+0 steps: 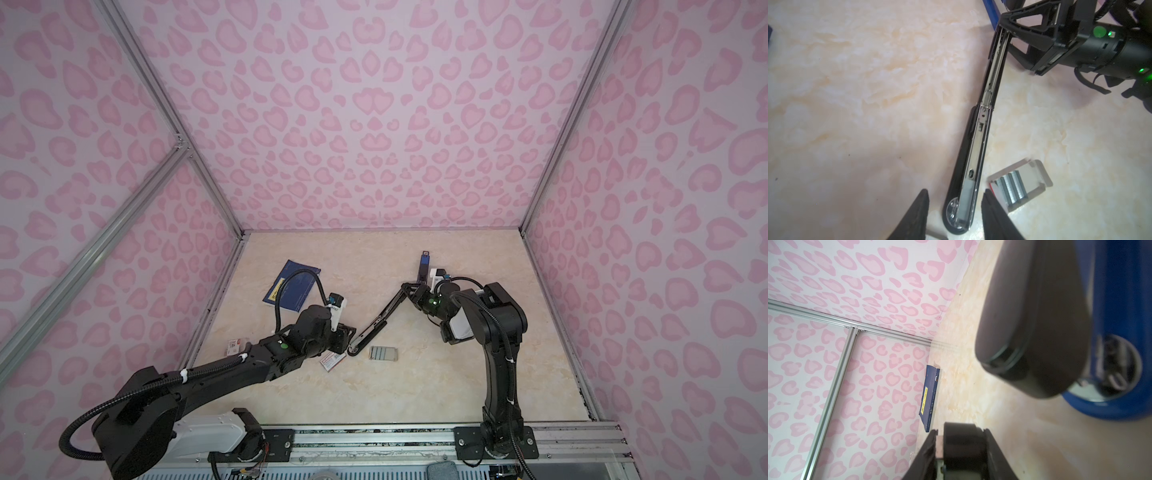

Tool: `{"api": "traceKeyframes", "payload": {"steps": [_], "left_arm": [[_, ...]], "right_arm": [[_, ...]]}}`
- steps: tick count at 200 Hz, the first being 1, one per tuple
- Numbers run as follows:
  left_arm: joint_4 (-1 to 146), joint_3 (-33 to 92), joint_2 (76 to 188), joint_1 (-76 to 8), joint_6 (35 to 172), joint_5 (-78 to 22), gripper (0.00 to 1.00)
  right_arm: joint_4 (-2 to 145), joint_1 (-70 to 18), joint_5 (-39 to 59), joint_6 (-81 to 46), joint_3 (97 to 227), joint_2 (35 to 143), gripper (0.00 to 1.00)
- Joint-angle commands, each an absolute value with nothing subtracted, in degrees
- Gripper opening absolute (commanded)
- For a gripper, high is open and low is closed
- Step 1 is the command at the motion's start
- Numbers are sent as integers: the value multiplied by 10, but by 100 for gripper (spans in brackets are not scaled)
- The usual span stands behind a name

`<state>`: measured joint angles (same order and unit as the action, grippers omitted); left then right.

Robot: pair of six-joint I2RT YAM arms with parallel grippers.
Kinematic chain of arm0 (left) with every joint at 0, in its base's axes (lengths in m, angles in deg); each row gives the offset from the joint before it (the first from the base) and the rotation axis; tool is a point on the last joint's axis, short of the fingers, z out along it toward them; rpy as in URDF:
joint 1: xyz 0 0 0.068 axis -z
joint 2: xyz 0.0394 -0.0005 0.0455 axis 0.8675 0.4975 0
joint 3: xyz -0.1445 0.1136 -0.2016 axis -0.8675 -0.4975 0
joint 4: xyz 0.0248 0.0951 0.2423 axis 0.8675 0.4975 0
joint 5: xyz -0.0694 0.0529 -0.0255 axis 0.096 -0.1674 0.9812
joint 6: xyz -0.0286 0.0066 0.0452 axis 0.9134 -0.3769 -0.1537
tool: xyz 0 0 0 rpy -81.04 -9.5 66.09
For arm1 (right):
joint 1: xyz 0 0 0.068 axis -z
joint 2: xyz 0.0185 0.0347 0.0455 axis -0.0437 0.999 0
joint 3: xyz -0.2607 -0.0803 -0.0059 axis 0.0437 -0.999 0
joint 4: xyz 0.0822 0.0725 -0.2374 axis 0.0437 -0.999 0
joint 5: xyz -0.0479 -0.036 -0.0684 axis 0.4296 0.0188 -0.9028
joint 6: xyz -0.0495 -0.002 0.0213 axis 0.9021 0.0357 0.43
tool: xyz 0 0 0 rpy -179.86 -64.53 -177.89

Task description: Load the staples into the stapler

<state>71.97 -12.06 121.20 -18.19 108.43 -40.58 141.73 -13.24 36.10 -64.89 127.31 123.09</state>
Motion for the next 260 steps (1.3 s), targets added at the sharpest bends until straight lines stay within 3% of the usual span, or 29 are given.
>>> {"api": "traceKeyframes", "payload": {"steps": [1, 28, 56, 157, 206, 214, 260], "left_arm": [[626, -174, 1178, -173, 1116, -423, 45], [525, -261, 1130, -142, 1079, -435, 45], [515, -285, 1118, -135, 1059, -437, 45], [427, -266, 1269, -132, 1027, -399, 43], [412, -263, 1291, -132, 1024, -393, 37], [410, -263, 1293, -132, 1024, -394, 31], [412, -261, 1295, -132, 1025, -392, 21]], "right_arm": [[1419, -137, 370, -637, 1278, 1226, 34], [1414, -139, 368, -633, 1277, 1222, 34], [1414, -139, 367, -634, 1278, 1222, 34], [1424, -141, 369, -638, 1280, 1224, 34], [1434, -141, 368, -644, 1279, 1226, 34], [1435, -142, 367, -645, 1279, 1226, 34], [1439, -142, 367, -646, 1278, 1228, 34]]}}
